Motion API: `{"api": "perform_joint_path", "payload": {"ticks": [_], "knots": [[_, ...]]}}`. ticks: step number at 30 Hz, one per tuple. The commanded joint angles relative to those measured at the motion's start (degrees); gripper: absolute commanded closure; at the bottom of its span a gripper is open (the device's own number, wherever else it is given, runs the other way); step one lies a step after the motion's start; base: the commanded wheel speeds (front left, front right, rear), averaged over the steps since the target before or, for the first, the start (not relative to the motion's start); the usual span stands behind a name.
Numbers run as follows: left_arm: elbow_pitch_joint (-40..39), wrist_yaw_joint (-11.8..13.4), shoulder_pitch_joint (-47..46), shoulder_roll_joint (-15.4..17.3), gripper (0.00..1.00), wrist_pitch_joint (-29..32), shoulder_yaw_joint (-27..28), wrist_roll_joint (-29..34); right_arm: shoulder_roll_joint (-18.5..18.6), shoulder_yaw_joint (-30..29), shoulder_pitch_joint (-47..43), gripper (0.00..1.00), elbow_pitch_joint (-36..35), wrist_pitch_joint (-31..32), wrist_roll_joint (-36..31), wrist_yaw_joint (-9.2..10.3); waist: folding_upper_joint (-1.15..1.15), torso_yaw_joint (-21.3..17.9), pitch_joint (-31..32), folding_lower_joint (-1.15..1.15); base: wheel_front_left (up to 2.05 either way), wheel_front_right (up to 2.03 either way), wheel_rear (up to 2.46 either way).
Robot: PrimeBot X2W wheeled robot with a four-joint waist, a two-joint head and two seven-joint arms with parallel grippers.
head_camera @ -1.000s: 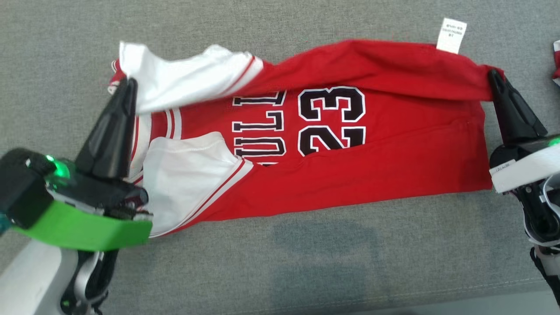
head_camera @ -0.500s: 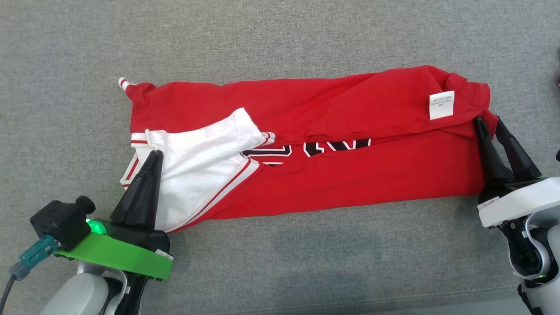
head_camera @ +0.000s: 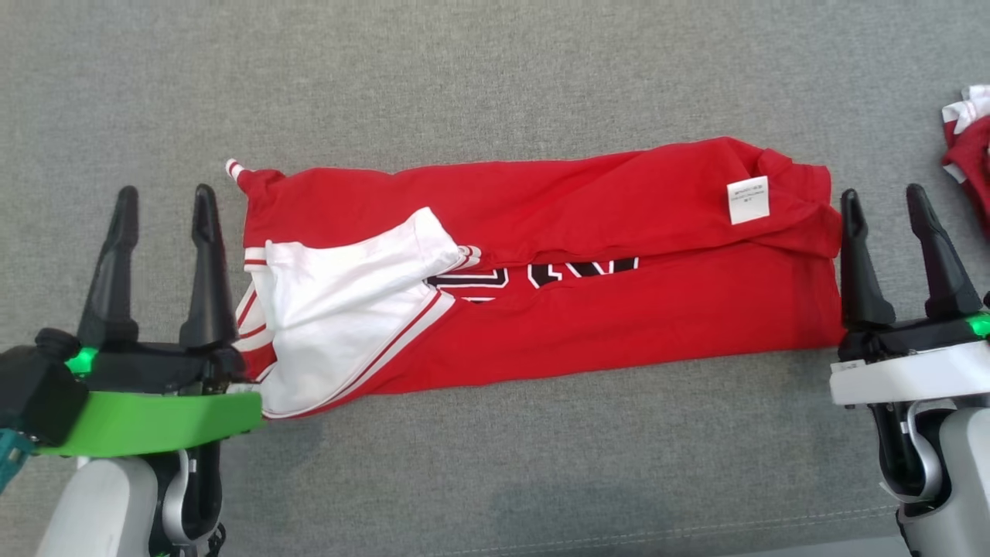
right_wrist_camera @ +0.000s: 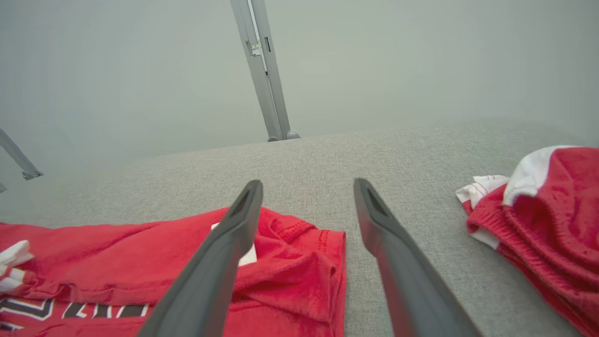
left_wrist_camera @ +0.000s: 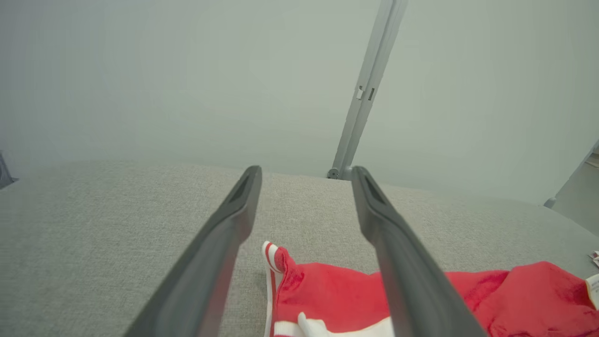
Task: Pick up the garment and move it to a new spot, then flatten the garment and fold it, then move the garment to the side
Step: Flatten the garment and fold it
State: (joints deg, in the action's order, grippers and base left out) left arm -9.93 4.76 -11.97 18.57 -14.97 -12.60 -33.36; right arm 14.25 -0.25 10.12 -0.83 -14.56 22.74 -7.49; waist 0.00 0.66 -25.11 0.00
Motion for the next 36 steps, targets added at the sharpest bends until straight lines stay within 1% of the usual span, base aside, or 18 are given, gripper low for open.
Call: {"api": "perform_joint_path", "payload": {"ticks": [1, 4, 6, 13, 20, 27, 32, 36], "knots": [[-0.2, -1.0, 1.0, -1.4, 0.0, -0.2, 2.6, 3.7, -0.6, 0.0, 0.4, 0.0, -1.1, -0.4, -2.1, 0.02, 0.0, -0.5, 1.7, 0.0, 0.0, 0.0, 0.0], [0.5, -2.0, 1.5, -3.0, 0.0, -0.2, 5.8, 7.8, -1.7, -0.4, 0.5, 0.0, -1.8, -0.6, -4.7, 0.02, 0.0, -0.8, 2.9, 0.0, 0.0, 0.0, 0.0], [1.5, -2.7, 2.4, -3.3, 0.0, -0.2, 7.4, 10.1, -2.1, -0.4, 0.3, 0.0, -1.7, -0.6, -5.9, 0.02, 0.0, -0.8, 3.6, 0.0, 0.0, 0.0, 0.0], [5.1, -4.7, 5.4, -3.9, 0.0, -0.2, 8.2, 13.7, -3.2, 0.4, -0.8, 0.0, -0.3, -0.6, -7.7, 0.02, 0.0, -0.6, 5.0, 0.0, 0.0, 0.0, 0.0], [6.9, -6.1, 5.7, -4.6, 0.0, -0.2, 8.6, 14.4, -3.1, 0.6, -1.2, 0.0, 0.6, -0.7, -7.8, 0.02, 0.0, -0.1, 5.6, 0.0, 0.0, 0.0, 0.0], [7.4, -6.9, 4.8, -5.6, 0.0, -0.2, 9.1, 15.1, -2.4, 0.1, -0.1, 0.0, 1.7, -0.7, -6.7, 0.02, 0.0, 0.4, 5.5, 0.0, 0.0, 0.0, 0.0], [7.5, -7.7, 3.1, -6.0, 0.0, -0.2, 9.0, 15.5, -0.5, -2.1, 2.3, 0.0, 6.0, -0.1, -5.5, 0.02, 0.0, 1.3, 3.9, 0.0, 0.0, 0.0, 0.0], [8.0, -8.4, 1.6, -6.5, 0.0, -0.2, 8.8, 15.9, 0.4, -1.3, 5.0, 0.0, 11.4, 0.5, -4.2, 0.02, 0.0, 2.0, 2.3, 0.0, 0.0, 0.0, 0.0]]}}
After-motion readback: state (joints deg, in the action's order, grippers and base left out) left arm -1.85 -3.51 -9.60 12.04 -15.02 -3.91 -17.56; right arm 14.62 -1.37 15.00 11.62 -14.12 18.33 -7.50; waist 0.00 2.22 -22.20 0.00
